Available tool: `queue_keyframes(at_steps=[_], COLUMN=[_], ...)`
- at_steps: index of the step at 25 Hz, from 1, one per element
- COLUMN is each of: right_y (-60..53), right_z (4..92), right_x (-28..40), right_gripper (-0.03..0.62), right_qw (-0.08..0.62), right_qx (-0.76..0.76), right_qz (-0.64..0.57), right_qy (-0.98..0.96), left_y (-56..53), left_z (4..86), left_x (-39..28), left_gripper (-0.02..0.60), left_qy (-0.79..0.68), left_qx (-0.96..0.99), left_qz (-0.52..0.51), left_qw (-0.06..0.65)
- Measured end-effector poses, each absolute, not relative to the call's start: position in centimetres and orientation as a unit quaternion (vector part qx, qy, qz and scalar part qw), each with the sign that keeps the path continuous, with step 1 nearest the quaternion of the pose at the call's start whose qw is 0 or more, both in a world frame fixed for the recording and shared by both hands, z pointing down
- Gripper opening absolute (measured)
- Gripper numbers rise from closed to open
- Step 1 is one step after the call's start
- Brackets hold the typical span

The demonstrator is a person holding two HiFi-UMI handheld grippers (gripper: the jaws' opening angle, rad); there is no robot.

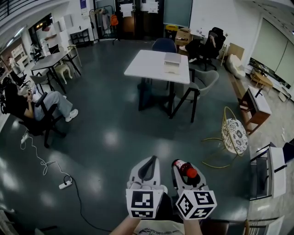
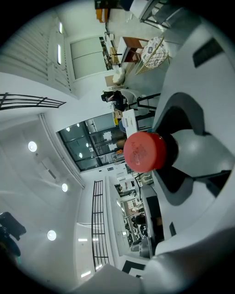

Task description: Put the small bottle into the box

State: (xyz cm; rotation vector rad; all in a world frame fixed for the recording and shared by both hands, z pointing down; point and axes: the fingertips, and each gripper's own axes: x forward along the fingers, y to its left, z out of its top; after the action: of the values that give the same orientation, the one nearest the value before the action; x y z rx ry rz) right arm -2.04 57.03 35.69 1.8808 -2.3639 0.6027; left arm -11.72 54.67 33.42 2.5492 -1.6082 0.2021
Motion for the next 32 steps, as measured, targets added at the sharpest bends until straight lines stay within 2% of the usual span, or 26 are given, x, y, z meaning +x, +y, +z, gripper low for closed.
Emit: queue_keyframes(at_steps=[18,32], right_y=[39.6,33.1], right_z=[34.6,35.6], right_x=[3.2,5.7], right_gripper=[0.227,0.227], right_qw=[0.036,0.042], right_qx=[0.571,0.559], right_qz=[0.189,0.203], right_qy=[-0.798,-0.803], left_y=[38.3,31.9], left_z=[32.6,33.1], left_x=[-6.3,-3.9], left_gripper=[0.02,0.02], left_qy=[-0.568,-0.578], left_qx=[0.818,0.81], left_qz=[0.063,0.069], left_qw=[0.062,0.069])
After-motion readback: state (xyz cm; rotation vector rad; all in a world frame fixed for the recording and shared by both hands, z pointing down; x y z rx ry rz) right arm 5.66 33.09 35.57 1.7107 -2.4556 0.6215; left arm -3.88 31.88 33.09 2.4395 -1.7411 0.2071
